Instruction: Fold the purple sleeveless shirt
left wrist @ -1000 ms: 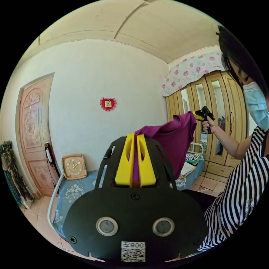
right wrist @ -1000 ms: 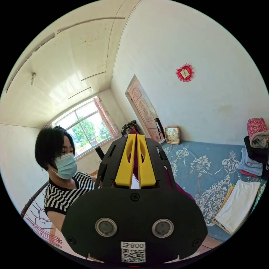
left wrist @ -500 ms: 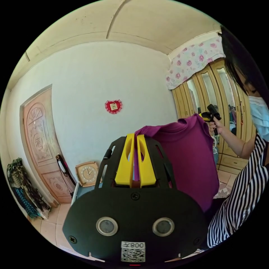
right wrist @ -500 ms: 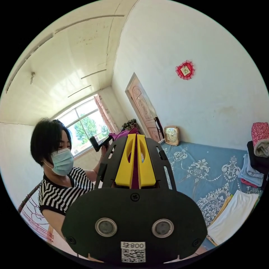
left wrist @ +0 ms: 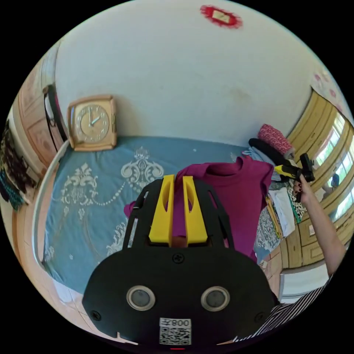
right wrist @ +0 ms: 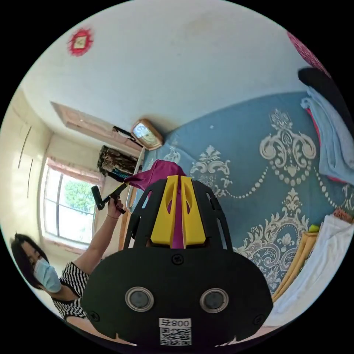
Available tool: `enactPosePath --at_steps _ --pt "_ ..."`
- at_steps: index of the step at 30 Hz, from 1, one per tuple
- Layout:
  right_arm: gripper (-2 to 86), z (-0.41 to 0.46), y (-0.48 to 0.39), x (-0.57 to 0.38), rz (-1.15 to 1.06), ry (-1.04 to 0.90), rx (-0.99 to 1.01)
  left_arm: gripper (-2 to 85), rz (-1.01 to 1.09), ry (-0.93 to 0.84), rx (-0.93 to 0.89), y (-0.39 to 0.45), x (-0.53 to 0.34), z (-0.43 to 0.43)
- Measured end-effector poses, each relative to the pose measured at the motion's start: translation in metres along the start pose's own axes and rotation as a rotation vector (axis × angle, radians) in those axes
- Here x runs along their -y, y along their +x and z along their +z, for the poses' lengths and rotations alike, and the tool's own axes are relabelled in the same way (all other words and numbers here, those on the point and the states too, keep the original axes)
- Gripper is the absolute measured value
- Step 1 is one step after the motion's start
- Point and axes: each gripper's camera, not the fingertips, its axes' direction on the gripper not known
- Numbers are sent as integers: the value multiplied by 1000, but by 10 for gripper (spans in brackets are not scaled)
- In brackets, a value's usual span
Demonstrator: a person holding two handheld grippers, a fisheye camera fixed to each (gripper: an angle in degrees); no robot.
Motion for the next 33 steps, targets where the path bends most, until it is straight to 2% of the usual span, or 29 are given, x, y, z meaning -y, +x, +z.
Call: enactPosePath --at_steps 3,6,13,17,19,25,33 --pt "62 -10 69 10 148 -6 62 67 -76 -111 -2 -57 -8 38" --pt "66 -37 104 -4 164 -39 89 73 -137 -135 -54 -118 -33 30" --pt "67 -96 104 -108 168 -220 73 85 -384 -177 -286 -253 -169 -49" --pt "74 -119 102 -144 225 -243 70 107 -572 -215 -388 -303 -235 -76" --pt "82 -127 107 -150 267 -254 93 118 -683 -210 -542 -332 -259 -80" --pt "89 -148 119 -131 330 -265 121 128 -762 -196 -705 -391 -257 -87" --pt "50 -183 126 -107 403 -247 213 130 -735 -239 -749 -450 -226 -106"
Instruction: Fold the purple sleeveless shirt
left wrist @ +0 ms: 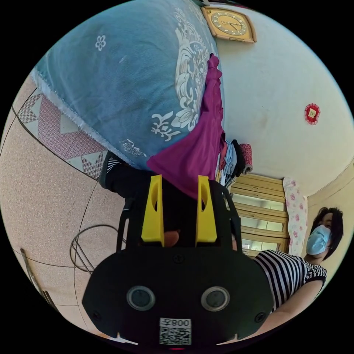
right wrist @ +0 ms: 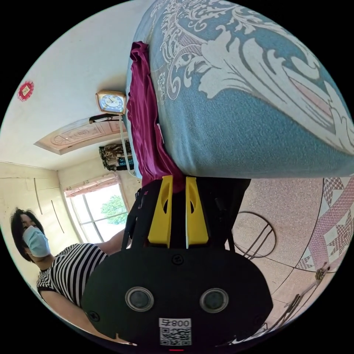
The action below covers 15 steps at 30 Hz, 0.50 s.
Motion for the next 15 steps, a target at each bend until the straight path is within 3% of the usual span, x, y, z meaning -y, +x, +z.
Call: enactPosePath --at_steps 15 --pt "15 -94 -63 -42 -68 31 100 134 -36 104 47 3 19 -118"
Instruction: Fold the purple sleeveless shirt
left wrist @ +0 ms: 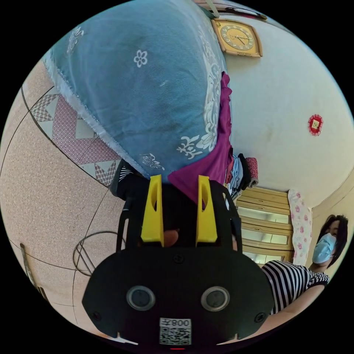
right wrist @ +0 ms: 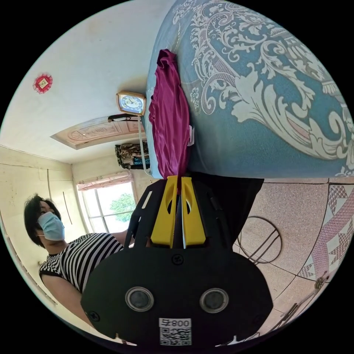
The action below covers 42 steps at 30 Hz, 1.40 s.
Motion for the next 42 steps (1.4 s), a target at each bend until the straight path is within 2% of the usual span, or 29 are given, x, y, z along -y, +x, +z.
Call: enactPosePath --at_steps 5,8,13,18,25,29,32,35,37,42 --pt "14 -17 -13 -19 15 32 18 129 32 -28 -19 9 6 -8" --pt "14 -18 -20 -31 20 23 5 114 21 -5 -93 8 3 -14" --pt "13 -13 -32 -52 23 16 2 36 22 5 -233 11 -16 -25" --pt "13 -11 -40 -79 16 15 7 18 36 16 -280 24 -44 -47" --pt "13 -8 -51 -122 -7 19 20 13 194 55 -296 81 -78 -93" --pt "13 -5 -60 -114 -30 38 61 11 257 69 -318 114 -64 -86" --pt "12 -15 -101 -74 -126 77 97 10 335 60 -342 164 -25 -64" --pt "11 -35 -195 -25 -321 101 49 9 487 85 -367 252 23 -53" --pt "11 -57 -292 -6 -508 135 2 9 662 146 -364 347 49 -61" --pt "12 -105 -441 -34 -803 255 -51 9 1005 257 -347 503 33 -91"
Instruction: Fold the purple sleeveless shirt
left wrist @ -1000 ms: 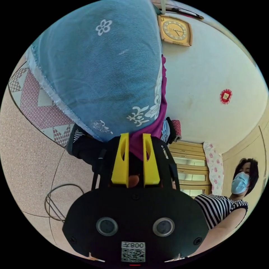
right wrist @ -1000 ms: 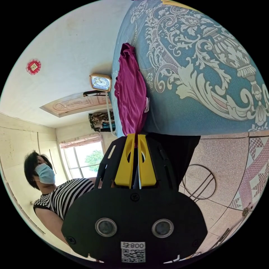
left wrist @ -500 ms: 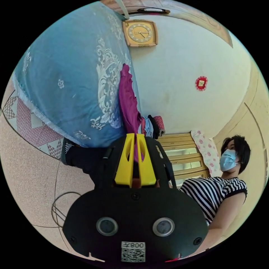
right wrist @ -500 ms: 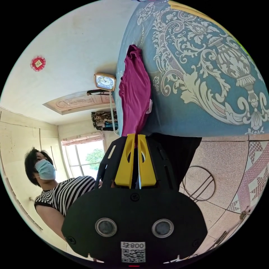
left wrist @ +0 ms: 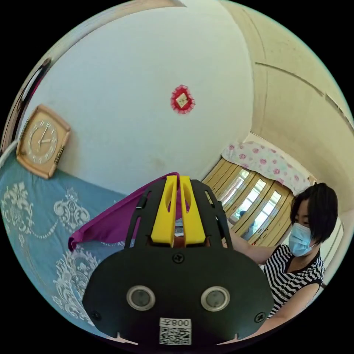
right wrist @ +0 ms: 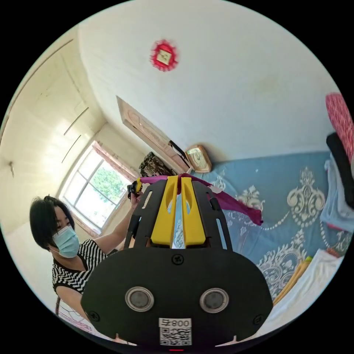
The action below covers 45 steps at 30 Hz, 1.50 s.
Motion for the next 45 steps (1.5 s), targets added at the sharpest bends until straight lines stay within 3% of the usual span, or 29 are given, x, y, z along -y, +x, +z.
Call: enactPosePath --at_steps 4,11,14,18,22,36,45 --pt "13 -34 -50 -8 -86 48 -11 9 145 -4 -9 51 12 9" --pt "12 -35 -23 -117 38 -28 35 10 50 -103 -2 27 -90 15" --pt "12 -21 22 -191 212 -89 50 10 -96 -198 39 -14 -168 23" --pt "12 9 101 -302 553 -152 96 10 -441 -368 146 -101 -293 42" --pt "13 36 144 -366 764 -294 5 9 -722 -414 198 -172 -380 60" --pt "18 46 191 -369 881 -297 -6 24 -817 -491 274 -312 -451 119" --pt "27 16 185 -351 790 -95 -101 65 -790 -427 362 -406 -465 140"
